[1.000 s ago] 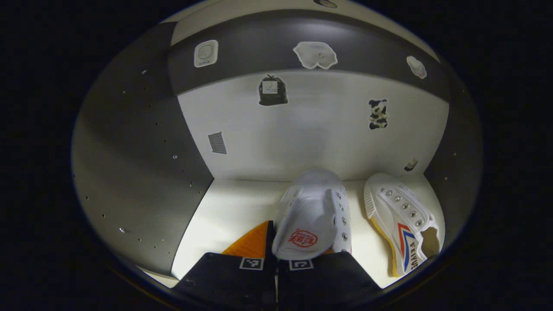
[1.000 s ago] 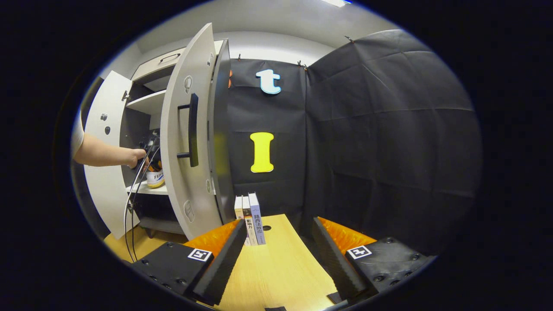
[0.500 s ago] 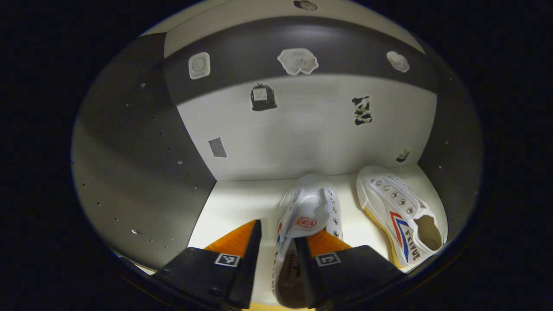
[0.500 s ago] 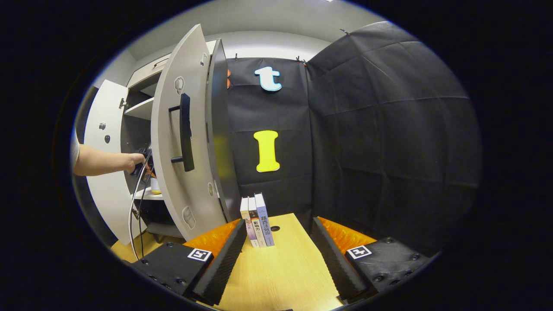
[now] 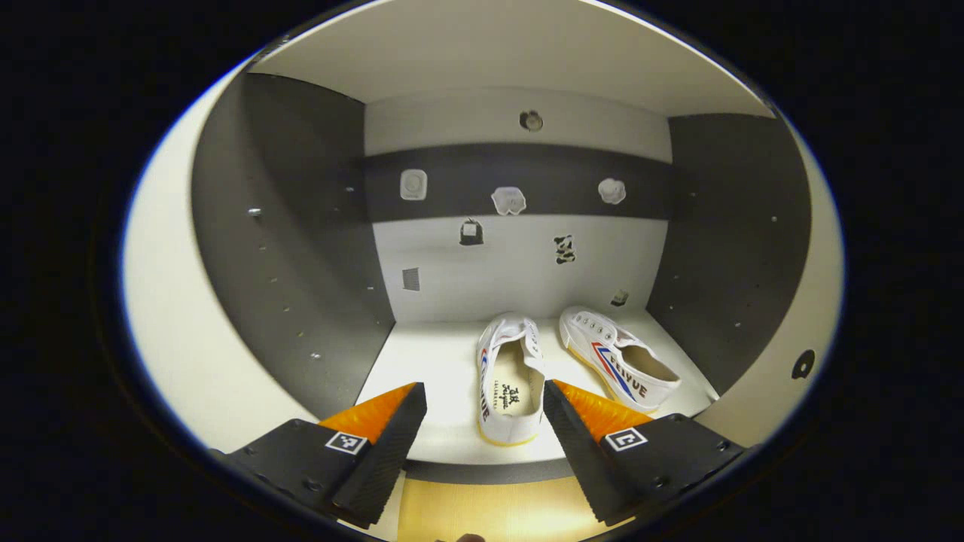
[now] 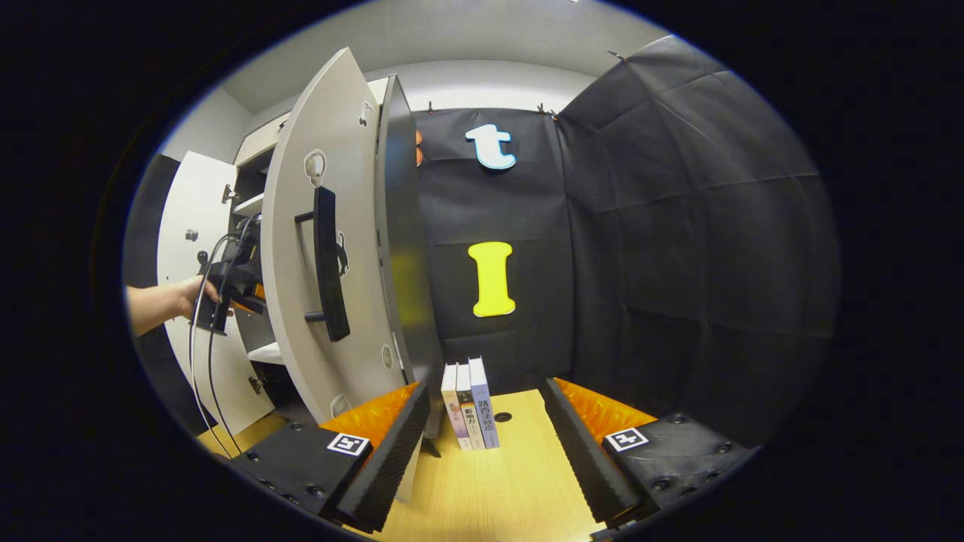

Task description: Grab one shoe with the right hand and put it into the shoe cabinet, grab the other shoe with the left hand and put it into the shoe cabinet; then close the right door with the right hand and the left door with the left hand.

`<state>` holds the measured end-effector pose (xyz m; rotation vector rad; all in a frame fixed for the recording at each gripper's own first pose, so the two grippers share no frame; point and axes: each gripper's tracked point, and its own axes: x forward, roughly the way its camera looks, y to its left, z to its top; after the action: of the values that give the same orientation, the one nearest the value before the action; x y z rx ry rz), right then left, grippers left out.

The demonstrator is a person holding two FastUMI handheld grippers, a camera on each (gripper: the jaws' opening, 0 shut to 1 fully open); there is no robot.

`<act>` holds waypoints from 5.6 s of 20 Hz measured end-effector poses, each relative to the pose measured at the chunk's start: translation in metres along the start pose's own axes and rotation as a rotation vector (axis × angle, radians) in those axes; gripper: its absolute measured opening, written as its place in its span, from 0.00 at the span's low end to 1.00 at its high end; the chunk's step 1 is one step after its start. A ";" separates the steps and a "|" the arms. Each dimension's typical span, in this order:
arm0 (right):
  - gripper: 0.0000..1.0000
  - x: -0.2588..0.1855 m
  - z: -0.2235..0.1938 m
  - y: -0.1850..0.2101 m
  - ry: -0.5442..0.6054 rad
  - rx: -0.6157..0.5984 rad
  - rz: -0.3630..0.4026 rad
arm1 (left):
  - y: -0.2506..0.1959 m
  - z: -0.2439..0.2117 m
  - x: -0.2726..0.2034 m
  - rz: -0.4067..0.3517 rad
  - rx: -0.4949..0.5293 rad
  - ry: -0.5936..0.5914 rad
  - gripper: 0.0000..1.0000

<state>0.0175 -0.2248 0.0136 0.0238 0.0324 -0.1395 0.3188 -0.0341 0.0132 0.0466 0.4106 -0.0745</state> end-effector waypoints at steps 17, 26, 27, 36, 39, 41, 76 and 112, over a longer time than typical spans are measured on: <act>0.98 0.065 0.087 0.027 -0.056 0.065 0.045 | 0.026 -0.122 -0.203 0.119 -0.036 -0.243 0.98; 0.95 0.068 0.097 0.069 -0.052 -0.001 0.030 | 0.045 -0.162 -0.219 0.064 -0.056 -0.206 0.98; 0.97 0.066 0.097 0.072 -0.047 -0.004 0.028 | 0.045 -0.162 -0.220 0.050 -0.076 -0.206 0.98; 1.00 0.050 0.093 0.109 -0.046 -0.027 0.005 | 0.052 -0.172 -0.222 -0.033 -0.109 -0.203 0.95; 0.97 0.048 0.089 0.125 -0.049 -0.016 0.002 | 0.058 -0.181 -0.223 -0.056 -0.115 -0.191 0.95; 0.97 0.048 0.086 0.137 -0.040 0.006 0.001 | 0.063 -0.186 -0.225 -0.065 -0.129 -0.182 0.95; 0.98 -0.001 -0.027 0.276 0.123 0.092 0.022 | 0.300 -0.148 -0.234 0.163 -0.037 -0.301 0.95; 0.98 0.012 -0.024 0.201 0.154 0.093 0.042 | 0.158 -0.033 -0.177 -0.061 -0.019 -0.323 0.92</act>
<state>0.0565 -0.0265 -0.0063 0.1285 0.1792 -0.0964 0.1563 0.1360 0.0585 0.0030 0.0897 -0.1366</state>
